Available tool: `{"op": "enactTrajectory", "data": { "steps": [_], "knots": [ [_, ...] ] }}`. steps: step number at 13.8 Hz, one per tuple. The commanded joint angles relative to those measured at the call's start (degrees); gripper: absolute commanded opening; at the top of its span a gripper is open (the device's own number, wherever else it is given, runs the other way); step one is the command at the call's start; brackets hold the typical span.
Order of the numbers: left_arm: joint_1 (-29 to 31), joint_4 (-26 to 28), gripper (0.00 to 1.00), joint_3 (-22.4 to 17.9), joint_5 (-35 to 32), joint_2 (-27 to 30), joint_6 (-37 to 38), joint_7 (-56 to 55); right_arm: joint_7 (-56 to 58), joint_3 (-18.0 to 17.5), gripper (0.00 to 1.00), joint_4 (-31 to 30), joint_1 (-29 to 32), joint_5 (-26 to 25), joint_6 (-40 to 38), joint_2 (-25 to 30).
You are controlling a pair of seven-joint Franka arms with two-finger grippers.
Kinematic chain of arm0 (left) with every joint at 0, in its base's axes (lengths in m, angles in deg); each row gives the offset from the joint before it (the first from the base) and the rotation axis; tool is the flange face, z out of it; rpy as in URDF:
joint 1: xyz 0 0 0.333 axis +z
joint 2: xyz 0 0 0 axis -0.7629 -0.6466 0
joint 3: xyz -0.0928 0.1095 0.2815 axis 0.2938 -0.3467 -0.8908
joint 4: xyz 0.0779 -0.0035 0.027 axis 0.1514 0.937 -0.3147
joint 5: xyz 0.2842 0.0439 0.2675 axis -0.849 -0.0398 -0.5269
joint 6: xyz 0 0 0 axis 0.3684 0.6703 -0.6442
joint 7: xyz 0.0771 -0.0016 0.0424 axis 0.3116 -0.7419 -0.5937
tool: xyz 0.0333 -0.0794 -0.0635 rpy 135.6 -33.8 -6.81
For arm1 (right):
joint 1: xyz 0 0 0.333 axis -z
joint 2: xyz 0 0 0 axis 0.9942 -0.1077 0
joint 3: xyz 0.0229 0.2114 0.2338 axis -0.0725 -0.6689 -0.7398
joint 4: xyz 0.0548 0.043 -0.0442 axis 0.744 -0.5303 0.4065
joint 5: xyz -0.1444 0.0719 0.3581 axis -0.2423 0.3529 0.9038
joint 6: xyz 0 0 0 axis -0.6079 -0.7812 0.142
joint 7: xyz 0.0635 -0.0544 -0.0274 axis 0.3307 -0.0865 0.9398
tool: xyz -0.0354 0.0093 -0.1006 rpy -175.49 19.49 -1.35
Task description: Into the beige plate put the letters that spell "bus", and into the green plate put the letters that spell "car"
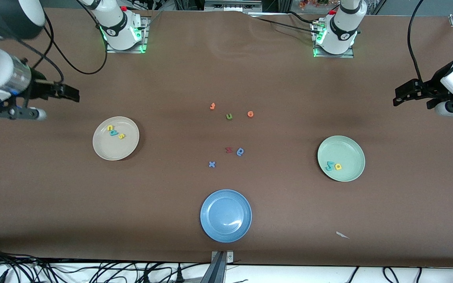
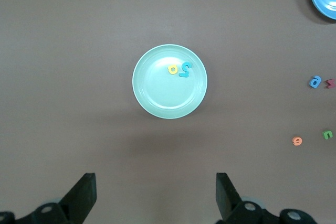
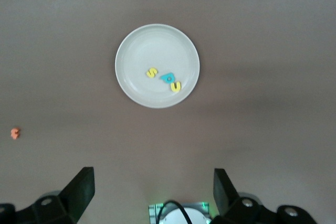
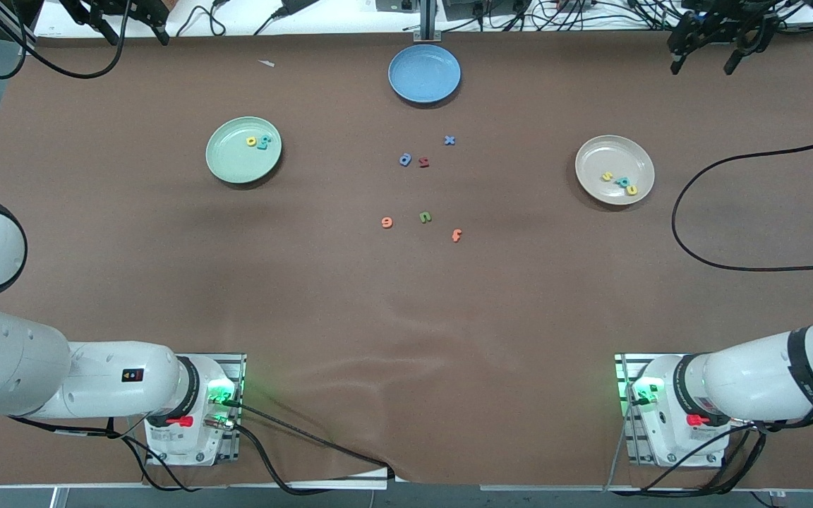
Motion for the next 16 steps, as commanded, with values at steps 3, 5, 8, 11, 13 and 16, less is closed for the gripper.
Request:
{"op": "enactTrajectory", "data": {
  "steps": [3,5,8,11,13,16],
  "knots": [
    [-0.46,-1.55,1.0,-0.07,-0.91,-0.49,1.39,-0.83,1.28,-0.73,1.0,2.59,1.02,-0.47,-3.12,0.8],
    [-0.46,-1.55,1.0,-0.07,-0.91,-0.49,1.39,-0.74,2.15,1.73,1.0,4.1,0.41,0.31,-3.12,0.01],
    [-0.46,-1.55,1.0,-0.07,-0.91,-0.49,1.39,-0.74,3.56,4.29,1.0,6.2,-0.12,3.92,-3.81,-1.48],
    [-0.46,-1.55,1.0,-0.07,-0.91,-0.4,1.39,-0.74,3.65,4.11,1.0,8.05,-0.12,4.01,-4.0,-2.54],
    [-0.46,-1.55,1.0,-0.07,-0.91,-0.49,1.39,-0.74,3.48,4.2,1.0,7.88,0.05,3.92,-4.0,-2.54],
    [-0.46,-1.55,1.0,-0.07,-0.91,-0.49,1.39,-0.65,3.74,4.11,1.0,7.88,-0.03,3.57,-4.0,-2.54]
  ]
}}
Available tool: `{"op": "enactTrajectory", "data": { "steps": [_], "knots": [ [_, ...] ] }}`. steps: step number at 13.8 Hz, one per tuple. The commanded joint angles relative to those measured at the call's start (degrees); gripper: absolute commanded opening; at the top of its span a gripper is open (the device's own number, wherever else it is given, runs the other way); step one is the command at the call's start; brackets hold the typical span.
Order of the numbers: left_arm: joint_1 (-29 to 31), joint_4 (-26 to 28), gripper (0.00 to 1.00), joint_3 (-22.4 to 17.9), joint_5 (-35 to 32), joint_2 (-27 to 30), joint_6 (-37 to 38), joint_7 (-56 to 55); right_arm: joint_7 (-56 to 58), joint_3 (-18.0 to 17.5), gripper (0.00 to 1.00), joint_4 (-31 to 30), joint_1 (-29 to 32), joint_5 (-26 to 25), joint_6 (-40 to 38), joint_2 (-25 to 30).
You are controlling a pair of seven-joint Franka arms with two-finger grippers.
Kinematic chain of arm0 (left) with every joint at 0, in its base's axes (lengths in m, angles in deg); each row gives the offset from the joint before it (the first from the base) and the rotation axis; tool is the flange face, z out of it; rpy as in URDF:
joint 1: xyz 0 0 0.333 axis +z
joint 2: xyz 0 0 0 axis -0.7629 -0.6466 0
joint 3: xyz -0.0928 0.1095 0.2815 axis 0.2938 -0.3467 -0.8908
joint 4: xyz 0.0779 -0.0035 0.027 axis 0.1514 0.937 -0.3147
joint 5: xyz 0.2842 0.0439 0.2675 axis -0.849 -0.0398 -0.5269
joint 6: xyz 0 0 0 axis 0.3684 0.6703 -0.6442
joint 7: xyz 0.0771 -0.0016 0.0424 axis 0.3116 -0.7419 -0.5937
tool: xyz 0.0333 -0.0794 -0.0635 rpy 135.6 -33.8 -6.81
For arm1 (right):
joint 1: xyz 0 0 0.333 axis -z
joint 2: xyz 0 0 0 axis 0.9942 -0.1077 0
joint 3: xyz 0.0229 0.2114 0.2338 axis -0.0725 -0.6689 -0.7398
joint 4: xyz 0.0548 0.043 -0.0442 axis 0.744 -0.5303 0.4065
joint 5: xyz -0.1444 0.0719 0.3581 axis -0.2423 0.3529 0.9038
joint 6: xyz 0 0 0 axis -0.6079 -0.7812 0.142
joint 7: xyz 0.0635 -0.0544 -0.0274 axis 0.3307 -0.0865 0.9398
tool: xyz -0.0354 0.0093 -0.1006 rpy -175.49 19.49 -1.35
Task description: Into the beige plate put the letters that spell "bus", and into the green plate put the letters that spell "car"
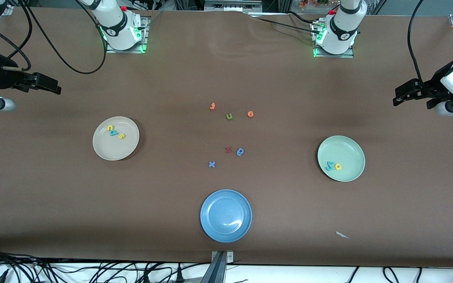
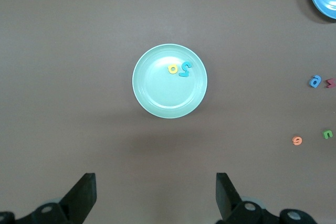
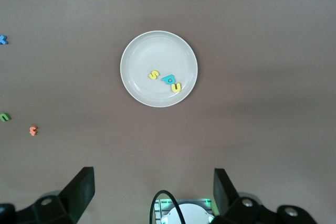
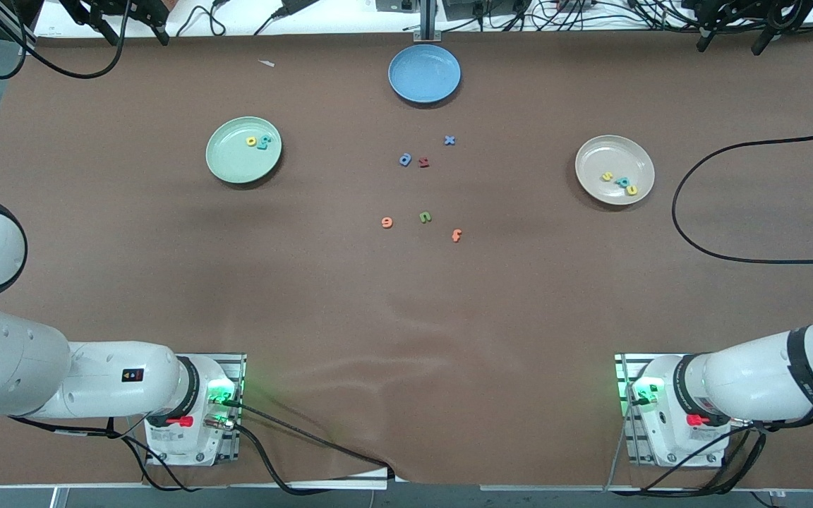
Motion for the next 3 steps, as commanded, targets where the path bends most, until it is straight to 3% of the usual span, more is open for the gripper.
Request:
{"op": "enactTrajectory", "data": {
  "steps": [1,3],
  "knots": [
    [-0.45,-1.53,1.0,-0.08,-0.91,-0.4,1.29,-0.65,2.49,0.14,1.0,1.84,-0.03,0.55,-1.38,-0.68],
    [-0.45,-1.53,1.0,-0.08,-0.91,-0.49,1.29,-0.74,3.3,0.23,1.0,1.84,-0.03,0.37,-1.38,-0.68]
  ]
}}
